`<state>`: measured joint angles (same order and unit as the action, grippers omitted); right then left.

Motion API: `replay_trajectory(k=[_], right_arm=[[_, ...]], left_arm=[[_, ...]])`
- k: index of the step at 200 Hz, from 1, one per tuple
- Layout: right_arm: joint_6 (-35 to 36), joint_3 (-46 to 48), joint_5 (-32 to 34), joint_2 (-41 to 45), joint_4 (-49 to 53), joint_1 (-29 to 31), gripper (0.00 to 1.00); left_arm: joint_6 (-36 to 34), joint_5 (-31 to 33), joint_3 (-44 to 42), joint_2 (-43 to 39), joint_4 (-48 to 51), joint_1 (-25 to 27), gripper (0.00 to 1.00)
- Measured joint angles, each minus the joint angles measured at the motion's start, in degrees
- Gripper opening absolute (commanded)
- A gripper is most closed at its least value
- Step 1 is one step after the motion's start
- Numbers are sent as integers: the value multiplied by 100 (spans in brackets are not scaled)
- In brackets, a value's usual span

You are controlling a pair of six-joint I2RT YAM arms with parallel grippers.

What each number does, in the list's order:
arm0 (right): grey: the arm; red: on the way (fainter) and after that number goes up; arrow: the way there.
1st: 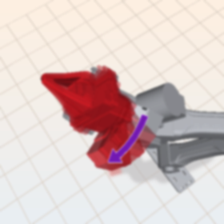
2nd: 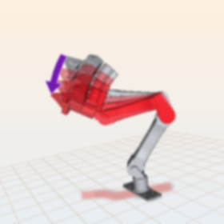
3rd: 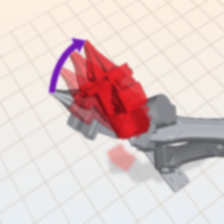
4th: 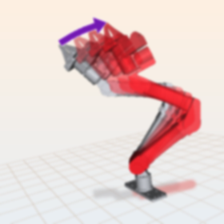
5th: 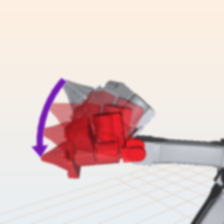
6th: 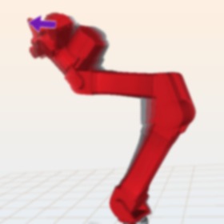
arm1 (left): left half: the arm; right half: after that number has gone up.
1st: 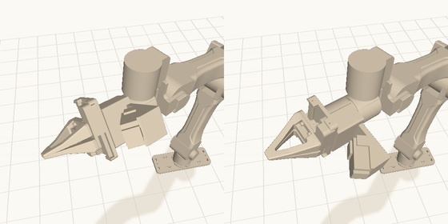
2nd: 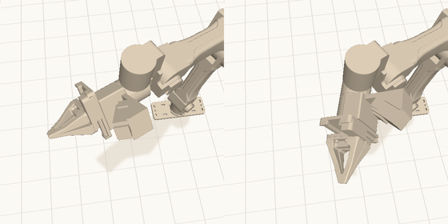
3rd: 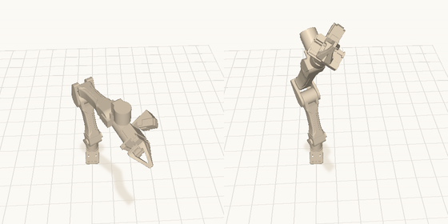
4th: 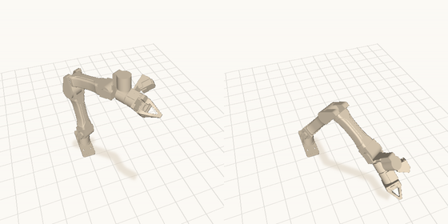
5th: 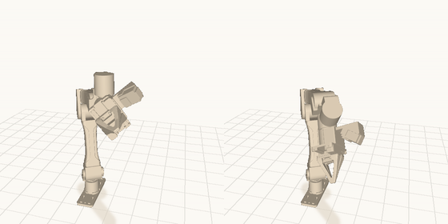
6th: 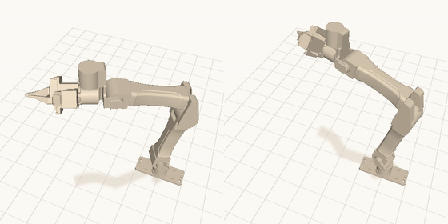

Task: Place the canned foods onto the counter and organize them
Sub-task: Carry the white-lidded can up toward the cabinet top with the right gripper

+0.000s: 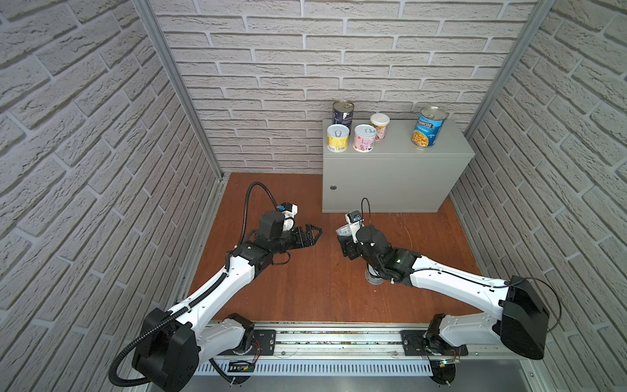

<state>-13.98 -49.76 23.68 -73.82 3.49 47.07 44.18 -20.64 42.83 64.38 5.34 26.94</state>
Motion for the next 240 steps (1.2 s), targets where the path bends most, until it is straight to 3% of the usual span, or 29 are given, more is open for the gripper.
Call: replay_trajectory(k=[53,121,183,240], right_arm=[[271,-201,105,1095,-35,-208,57],[1080,332,345,2103,-1296,-566,59],[1346,245,188,1932,-2111,-1484,60],[1384,-531,-240,1362,-2527,-2159,61]], left_arm=[[70,4,-195,-66,-85,-26,98],[120,26,-435,-376,-190,-33,98],[221,22,-579,-455,-339,-33,98],[372,22,-870,-564,-402,-33,98]])
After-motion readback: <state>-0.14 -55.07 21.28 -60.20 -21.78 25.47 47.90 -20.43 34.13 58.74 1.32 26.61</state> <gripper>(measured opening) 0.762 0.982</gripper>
